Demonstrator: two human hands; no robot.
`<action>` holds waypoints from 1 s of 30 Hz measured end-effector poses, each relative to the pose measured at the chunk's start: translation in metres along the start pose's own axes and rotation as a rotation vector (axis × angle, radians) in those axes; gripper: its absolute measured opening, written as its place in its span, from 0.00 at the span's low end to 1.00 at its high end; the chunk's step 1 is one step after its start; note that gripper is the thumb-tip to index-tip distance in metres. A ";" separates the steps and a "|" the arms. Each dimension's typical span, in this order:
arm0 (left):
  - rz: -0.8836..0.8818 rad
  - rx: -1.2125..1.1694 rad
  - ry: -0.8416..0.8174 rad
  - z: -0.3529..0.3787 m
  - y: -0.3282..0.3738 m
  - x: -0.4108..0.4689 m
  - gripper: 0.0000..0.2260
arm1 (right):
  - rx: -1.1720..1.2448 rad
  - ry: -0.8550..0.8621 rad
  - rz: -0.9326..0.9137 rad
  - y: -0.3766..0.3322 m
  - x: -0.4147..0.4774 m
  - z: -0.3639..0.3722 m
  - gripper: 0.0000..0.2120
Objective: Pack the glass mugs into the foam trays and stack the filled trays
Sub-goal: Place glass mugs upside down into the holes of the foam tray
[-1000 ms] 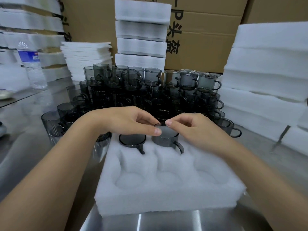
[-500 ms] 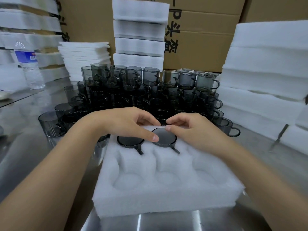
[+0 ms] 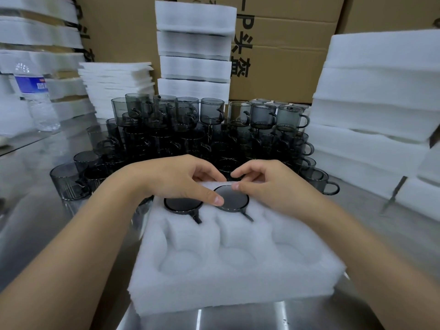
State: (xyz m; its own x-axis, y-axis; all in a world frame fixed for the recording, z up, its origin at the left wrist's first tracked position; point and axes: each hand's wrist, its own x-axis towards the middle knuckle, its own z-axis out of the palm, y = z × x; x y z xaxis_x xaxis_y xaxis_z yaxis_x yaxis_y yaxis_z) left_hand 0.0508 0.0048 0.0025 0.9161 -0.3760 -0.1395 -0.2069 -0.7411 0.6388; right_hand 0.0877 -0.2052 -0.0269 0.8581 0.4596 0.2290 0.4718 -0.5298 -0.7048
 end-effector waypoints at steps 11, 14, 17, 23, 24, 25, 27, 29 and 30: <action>0.004 -0.010 -0.008 0.001 0.000 -0.001 0.22 | -0.079 0.001 -0.010 -0.001 -0.006 -0.015 0.07; 0.002 0.006 0.004 0.000 0.000 -0.001 0.22 | -0.171 0.240 0.057 0.003 -0.004 -0.036 0.10; 0.006 0.004 0.004 0.000 0.000 -0.002 0.21 | -0.420 0.406 0.153 0.013 -0.003 -0.058 0.06; 0.160 0.008 0.069 0.003 0.005 -0.003 0.19 | -0.473 0.051 0.407 0.024 -0.011 -0.083 0.04; 0.184 0.018 0.084 0.005 0.007 -0.003 0.18 | -0.508 0.036 0.432 0.024 -0.012 -0.085 0.06; 0.199 0.031 0.102 0.007 0.009 -0.002 0.17 | -0.561 0.029 0.459 0.024 -0.014 -0.087 0.07; 0.214 0.052 0.137 0.011 0.011 -0.001 0.18 | -0.692 0.025 0.511 0.025 -0.016 -0.087 0.09; 0.212 0.066 0.148 0.014 0.012 0.000 0.19 | -0.810 0.015 0.540 0.025 -0.017 -0.086 0.10; 0.209 0.073 0.145 0.015 0.012 0.000 0.20 | -0.849 0.012 0.546 0.026 -0.017 -0.085 0.09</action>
State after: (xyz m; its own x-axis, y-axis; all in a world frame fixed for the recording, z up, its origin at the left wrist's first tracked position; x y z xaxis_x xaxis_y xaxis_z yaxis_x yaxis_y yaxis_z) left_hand 0.0437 -0.0125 -0.0012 0.8895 -0.4451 0.1029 -0.4159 -0.6959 0.5855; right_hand 0.1022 -0.2874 0.0082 0.9996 -0.0020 0.0283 -0.0019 -1.0000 -0.0051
